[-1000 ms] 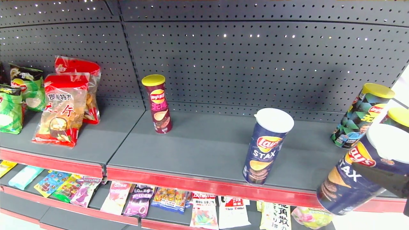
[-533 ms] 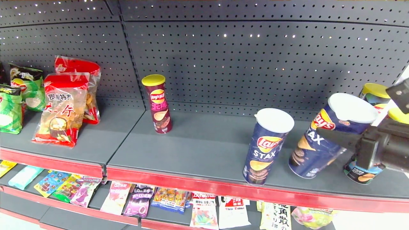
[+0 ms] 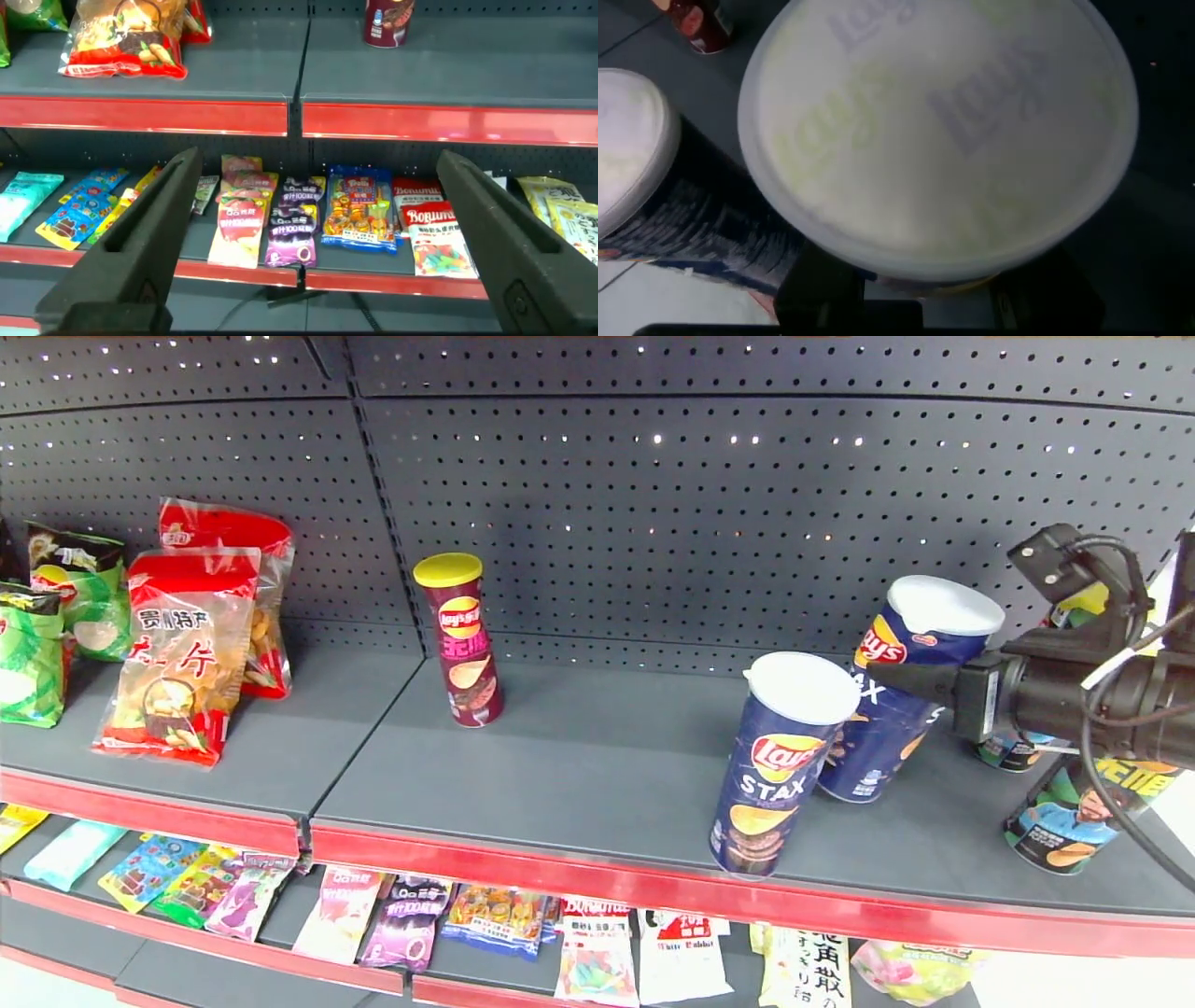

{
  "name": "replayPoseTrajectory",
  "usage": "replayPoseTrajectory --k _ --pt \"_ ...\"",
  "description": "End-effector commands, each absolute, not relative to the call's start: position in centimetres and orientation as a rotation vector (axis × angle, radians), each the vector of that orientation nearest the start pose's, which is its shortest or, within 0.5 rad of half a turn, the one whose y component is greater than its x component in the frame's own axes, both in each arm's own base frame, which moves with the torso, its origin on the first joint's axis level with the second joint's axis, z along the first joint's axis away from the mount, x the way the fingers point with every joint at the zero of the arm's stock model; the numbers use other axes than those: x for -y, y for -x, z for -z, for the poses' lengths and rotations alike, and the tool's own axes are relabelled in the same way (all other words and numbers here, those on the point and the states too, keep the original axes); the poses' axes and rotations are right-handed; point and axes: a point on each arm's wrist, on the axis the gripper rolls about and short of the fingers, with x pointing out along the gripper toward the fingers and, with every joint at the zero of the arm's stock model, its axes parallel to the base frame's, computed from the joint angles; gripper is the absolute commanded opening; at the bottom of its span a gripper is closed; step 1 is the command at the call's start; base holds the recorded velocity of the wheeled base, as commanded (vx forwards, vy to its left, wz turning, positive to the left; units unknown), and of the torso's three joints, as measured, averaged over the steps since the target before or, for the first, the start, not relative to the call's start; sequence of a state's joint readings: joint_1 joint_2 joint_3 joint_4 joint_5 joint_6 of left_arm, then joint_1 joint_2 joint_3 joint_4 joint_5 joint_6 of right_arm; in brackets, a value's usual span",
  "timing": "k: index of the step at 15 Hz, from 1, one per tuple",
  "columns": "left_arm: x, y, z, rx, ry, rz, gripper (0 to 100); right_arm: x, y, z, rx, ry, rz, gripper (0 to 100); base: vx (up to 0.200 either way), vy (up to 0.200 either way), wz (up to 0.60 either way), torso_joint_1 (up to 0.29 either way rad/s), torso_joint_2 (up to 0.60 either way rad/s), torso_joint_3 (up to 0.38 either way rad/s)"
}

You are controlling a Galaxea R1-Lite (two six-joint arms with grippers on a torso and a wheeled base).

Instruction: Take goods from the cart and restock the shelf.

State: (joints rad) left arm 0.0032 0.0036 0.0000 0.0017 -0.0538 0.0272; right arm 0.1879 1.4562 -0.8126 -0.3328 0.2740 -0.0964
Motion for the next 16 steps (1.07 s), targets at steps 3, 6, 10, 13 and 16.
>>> replayPoseTrajectory --k 3,6,10,13,16 --pt "0.1 2.2 -7.5 -0.005 -0.027 0.051 100 -5.6 -27.7 -21.6 -0.311 0.105 -0.5 0 0.0 0.0 0.0 0.0 0.0 0.0" --pt "0.1 2.3 -7.5 -0.004 -0.027 0.051 100 -5.8 -29.2 -21.7 -0.307 0.1 -0.518 0 0.0 0.0 0.0 0.0 0.0 0.0" --pt "0.1 2.2 -7.5 -0.005 -0.027 0.049 100 -6.0 -30.4 -21.4 -0.306 0.101 -0.548 0 0.0 0.0 0.0 0.0 0.0 0.0" --pt "0.1 2.3 -7.5 -0.004 -0.027 0.049 100 -6.2 -31.2 -20.7 -0.317 0.119 -0.587 0 0.0 0.0 0.0 0.0 0.0 0.0" --pt "0.1 2.3 -7.5 -0.004 -0.027 0.051 100 -6.4 -32.2 -20.7 -0.303 0.122 -0.621 0 0.0 0.0 0.0 0.0 0.0 0.0"
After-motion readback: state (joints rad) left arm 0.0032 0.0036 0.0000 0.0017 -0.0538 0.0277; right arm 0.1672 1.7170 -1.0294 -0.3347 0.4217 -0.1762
